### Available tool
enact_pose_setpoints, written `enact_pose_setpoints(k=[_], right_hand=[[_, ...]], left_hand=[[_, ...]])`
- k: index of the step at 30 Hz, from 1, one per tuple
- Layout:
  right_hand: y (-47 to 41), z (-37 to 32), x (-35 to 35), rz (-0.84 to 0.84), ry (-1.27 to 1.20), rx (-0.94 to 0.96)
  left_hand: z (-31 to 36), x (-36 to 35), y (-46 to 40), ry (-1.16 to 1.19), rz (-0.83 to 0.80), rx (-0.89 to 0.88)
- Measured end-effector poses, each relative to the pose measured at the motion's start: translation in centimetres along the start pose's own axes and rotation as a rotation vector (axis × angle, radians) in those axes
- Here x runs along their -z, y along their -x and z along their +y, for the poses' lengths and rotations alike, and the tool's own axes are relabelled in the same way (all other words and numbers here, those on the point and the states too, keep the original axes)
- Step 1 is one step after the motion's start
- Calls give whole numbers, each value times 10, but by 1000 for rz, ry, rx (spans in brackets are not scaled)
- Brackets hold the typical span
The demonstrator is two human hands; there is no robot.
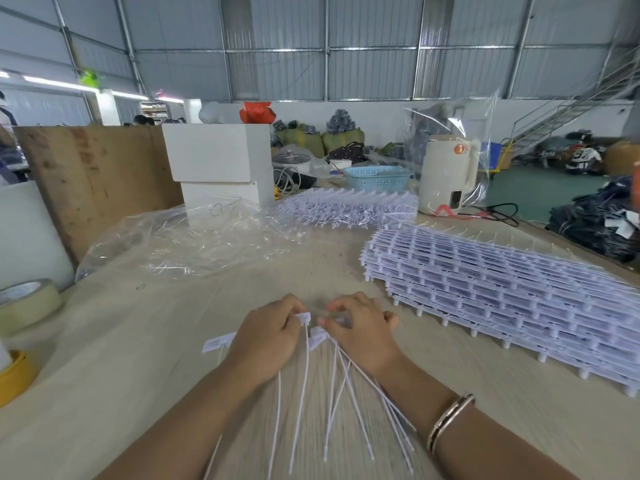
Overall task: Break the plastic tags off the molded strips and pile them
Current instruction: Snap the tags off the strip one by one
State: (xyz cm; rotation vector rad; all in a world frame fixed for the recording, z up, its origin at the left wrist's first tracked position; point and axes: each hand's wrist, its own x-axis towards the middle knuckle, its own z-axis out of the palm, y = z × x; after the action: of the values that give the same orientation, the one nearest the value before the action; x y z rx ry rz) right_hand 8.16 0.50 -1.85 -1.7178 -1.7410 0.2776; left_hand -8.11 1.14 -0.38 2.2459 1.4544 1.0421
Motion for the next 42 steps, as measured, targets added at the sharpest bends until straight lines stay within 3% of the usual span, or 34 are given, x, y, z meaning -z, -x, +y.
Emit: enact_pose_setpoints(k=[5,9,12,17,25,27,38,42], right_hand=[[4,-5,3,102,-88,128],[9,-10,4,-41,-127,200],[9,-10,8,-41,-184,182],[9,-10,9,-51,-379,155],[8,-6,5,-127,-436,114],[8,-6,4,-143,-449,148],[12,-10,1,202,-168,394],[13,-11,2,212,-200,380]], left_hand=[[4,-1,1,99,-11,-16],[14,-4,2,243,10,-72],[14,-4,3,215,12,-75],[0,6,2,-101,-54,-54],[3,4,2,-7,-45,-81],[3,3,1,110,-57,-26],[10,-1,-3,420,-66,157],[12,0,-3,494,-80,211]])
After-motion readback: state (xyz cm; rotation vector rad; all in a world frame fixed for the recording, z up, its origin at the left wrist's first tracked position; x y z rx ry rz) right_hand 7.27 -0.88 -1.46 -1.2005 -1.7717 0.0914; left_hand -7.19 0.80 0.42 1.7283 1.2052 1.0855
